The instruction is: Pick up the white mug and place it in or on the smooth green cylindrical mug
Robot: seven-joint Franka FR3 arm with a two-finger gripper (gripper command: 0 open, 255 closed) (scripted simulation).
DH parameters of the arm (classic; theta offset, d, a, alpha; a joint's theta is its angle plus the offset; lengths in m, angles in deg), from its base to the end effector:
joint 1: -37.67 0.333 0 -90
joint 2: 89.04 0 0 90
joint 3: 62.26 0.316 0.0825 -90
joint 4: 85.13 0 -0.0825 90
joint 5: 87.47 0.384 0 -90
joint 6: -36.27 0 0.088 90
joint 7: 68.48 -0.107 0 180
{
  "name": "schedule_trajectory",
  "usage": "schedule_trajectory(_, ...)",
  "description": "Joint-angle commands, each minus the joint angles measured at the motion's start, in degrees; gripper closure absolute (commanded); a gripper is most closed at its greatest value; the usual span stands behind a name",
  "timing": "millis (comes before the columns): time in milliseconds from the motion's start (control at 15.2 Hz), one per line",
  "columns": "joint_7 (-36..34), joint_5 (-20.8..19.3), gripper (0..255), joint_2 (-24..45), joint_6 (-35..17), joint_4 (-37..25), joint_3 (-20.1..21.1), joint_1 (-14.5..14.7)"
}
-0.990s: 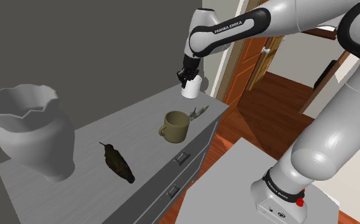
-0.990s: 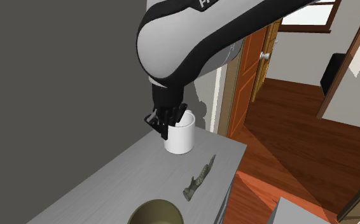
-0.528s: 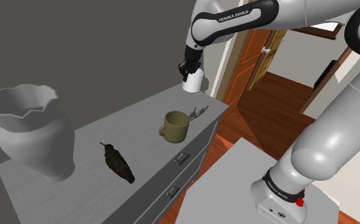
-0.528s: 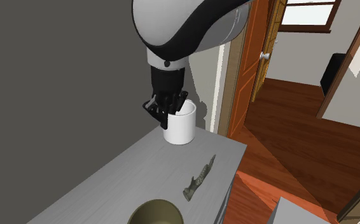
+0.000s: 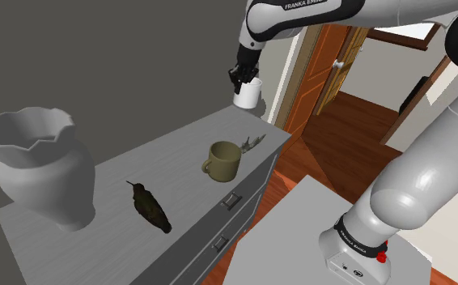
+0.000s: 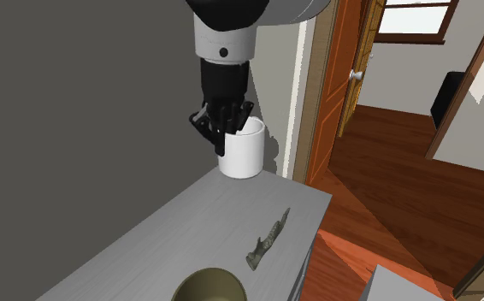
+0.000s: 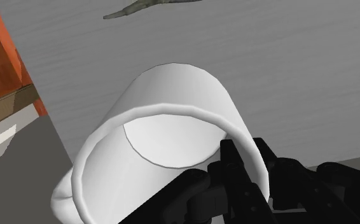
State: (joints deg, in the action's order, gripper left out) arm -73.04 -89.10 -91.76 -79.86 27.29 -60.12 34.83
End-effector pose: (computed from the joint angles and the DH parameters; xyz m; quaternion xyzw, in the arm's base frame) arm 0.5561 -0.0081 0.5043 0.9975 -0.0402 0.0565 0.0121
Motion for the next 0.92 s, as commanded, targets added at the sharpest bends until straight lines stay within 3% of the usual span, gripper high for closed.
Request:
schedule_trajectory(0,0.12,0.02,255,-0.07,1.55,-1.49,-0.04,-0.03)
schedule_trajectory(858,-14.67,0.82,255,-10.54,3.72,7.21,8.55,6.65)
